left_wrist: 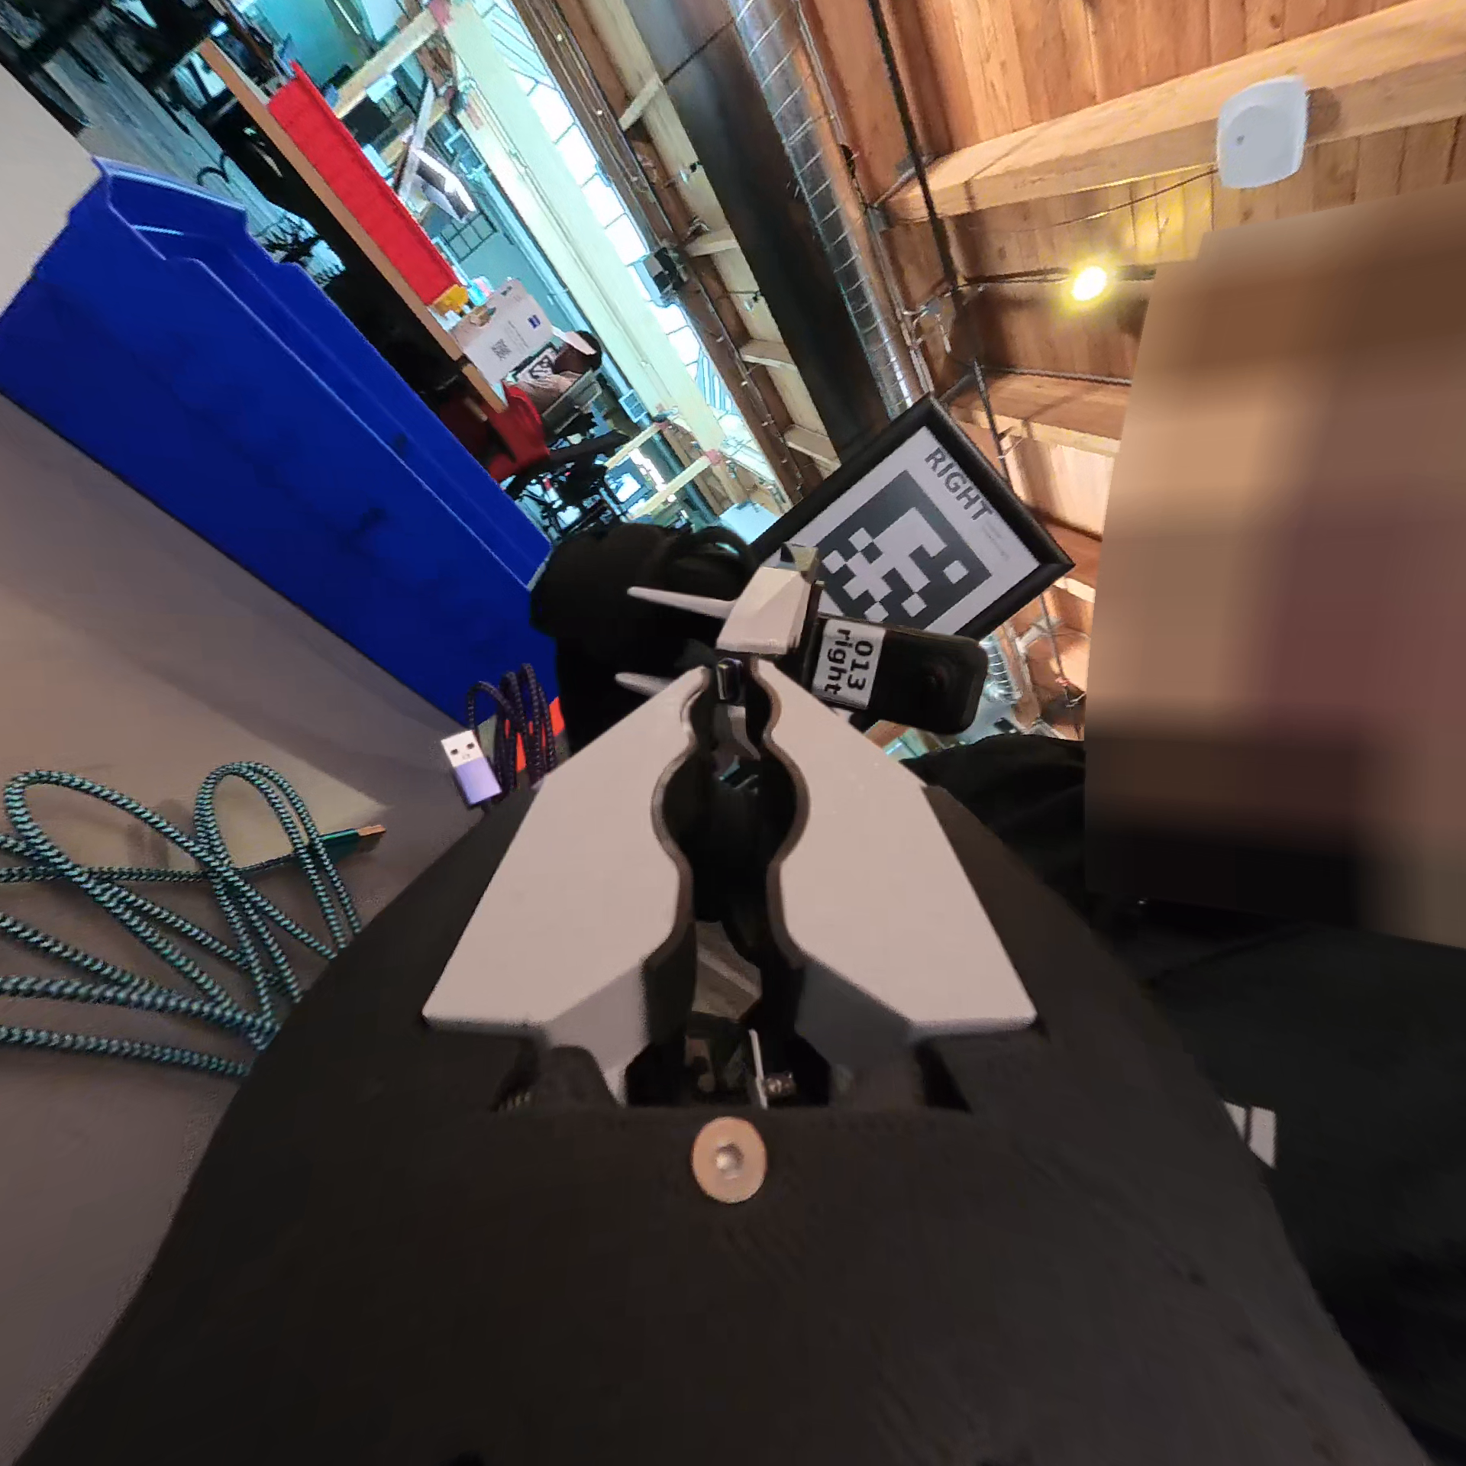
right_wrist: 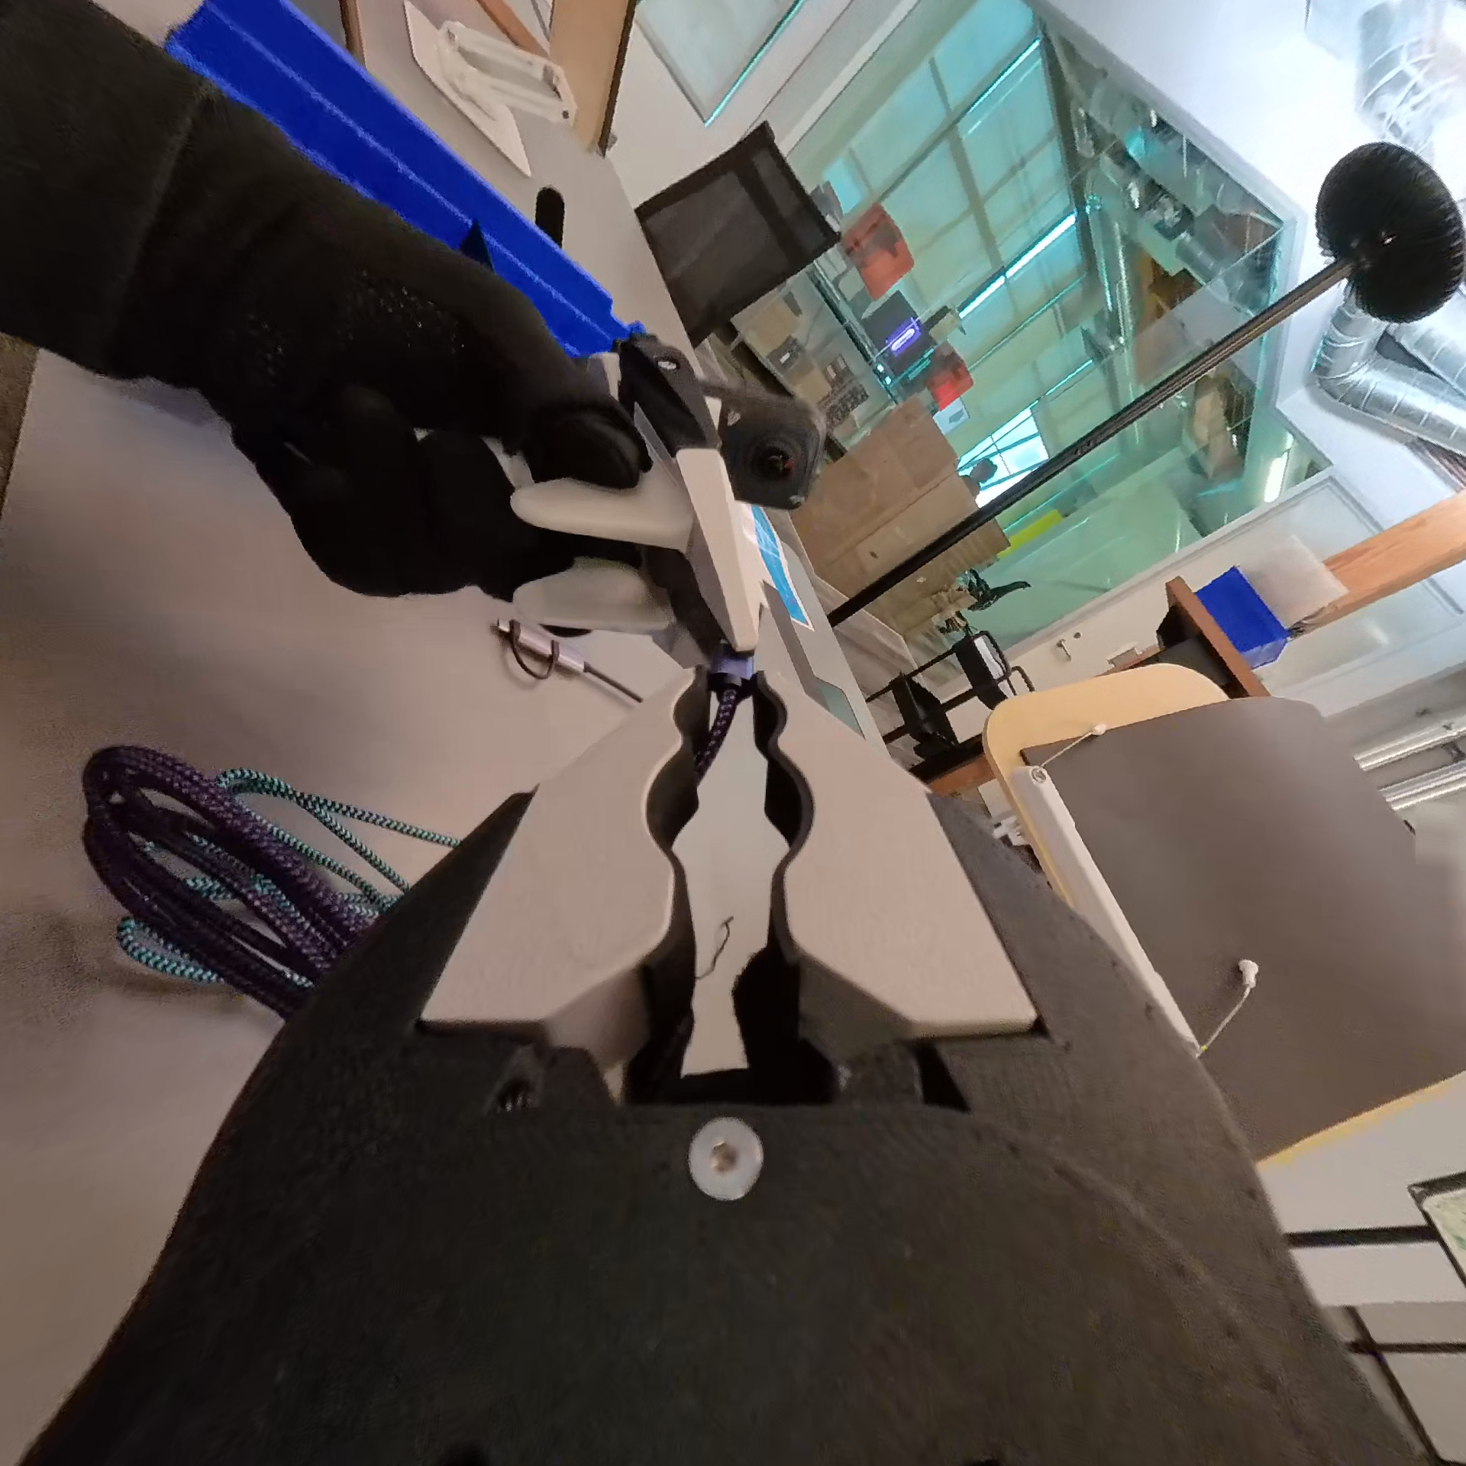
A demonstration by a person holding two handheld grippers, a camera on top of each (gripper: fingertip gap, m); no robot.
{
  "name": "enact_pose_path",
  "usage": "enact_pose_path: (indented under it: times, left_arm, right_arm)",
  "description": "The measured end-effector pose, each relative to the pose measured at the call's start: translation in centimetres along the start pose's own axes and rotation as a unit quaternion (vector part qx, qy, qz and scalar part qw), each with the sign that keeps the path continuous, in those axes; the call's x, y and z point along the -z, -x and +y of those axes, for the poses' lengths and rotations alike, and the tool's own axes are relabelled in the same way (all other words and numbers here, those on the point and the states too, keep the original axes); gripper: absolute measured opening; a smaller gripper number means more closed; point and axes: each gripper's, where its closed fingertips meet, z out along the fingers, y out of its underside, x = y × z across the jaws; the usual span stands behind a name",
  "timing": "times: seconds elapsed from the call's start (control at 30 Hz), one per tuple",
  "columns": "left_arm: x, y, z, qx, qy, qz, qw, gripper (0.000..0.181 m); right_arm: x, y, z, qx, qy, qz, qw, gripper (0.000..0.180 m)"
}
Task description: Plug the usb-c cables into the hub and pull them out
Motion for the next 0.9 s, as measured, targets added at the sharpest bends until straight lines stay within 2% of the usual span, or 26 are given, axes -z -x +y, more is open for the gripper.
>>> enact_pose_path:
  times: [0.27, 0.57, 0.77, 0.87, 0.9]
  left_arm:
    - [-0.1, -0.6, 0.5, 0.032, 0.002, 0.071, 0.997, 0.004]
    - [-0.5, -1.0, 0.7, 0.036, 0.014, 0.092, 0.995, 0.004]
    - [-0.6, -0.7, 0.7, 0.044, 0.007, 0.096, 0.994, 0.004]
    - [-0.6, 0.6, 0.3, 0.041, -0.003, 0.057, 0.998, 0.005]
    - [-0.5, 1.2, 0.1, 0.037, -0.008, 0.036, 0.999, 0.011]
  right_arm:
    - [0.3, 0.3, -0.6, -0.025, -0.032, -0.014, 0.999, 0.008]
    - [0.7, 0.3, -1.0, -0.047, -0.061, -0.025, 0.997, 0.009]
    - [0.7, 0.3, -0.7, -0.036, -0.042, -0.022, 0.998, 0.008]
    - [0.4, 0.2, 0.5, -0.042, -0.020, -0.019, 0.999, 0.008]
    - [0.3, 0.3, 0.9, -0.048, -0.016, -0.019, 0.999, 0.008]
